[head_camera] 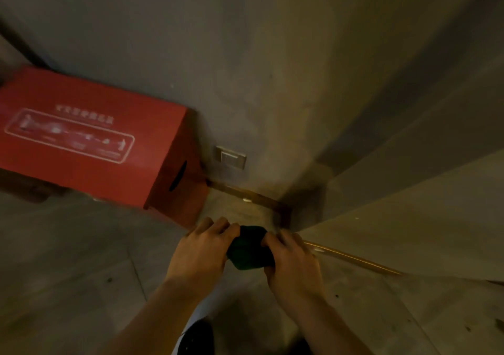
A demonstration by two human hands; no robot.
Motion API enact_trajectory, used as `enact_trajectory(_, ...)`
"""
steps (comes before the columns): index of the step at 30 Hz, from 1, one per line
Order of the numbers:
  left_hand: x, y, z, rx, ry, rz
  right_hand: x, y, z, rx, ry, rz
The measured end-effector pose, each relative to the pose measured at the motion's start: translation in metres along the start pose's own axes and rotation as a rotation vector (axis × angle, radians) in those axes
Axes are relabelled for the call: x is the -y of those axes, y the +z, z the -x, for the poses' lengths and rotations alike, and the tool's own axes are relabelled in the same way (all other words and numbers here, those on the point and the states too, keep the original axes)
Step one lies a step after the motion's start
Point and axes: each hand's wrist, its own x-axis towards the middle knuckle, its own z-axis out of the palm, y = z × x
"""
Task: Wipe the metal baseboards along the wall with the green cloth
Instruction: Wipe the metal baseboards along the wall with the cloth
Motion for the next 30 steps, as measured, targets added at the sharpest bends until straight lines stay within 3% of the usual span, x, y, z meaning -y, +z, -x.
enact_trajectory(15, 0.111, 0.214, -0.076, -0.007, 0.027, -0.103, -0.081, 0.23, -0.089, -0.058, -0.037, -0.017)
enact_trajectory(30, 0.179, 0.311, -0.146, -0.103, 0.02, -0.066, -0.116, 0.333, -0.166, -0.255, -0.034, 0.02)
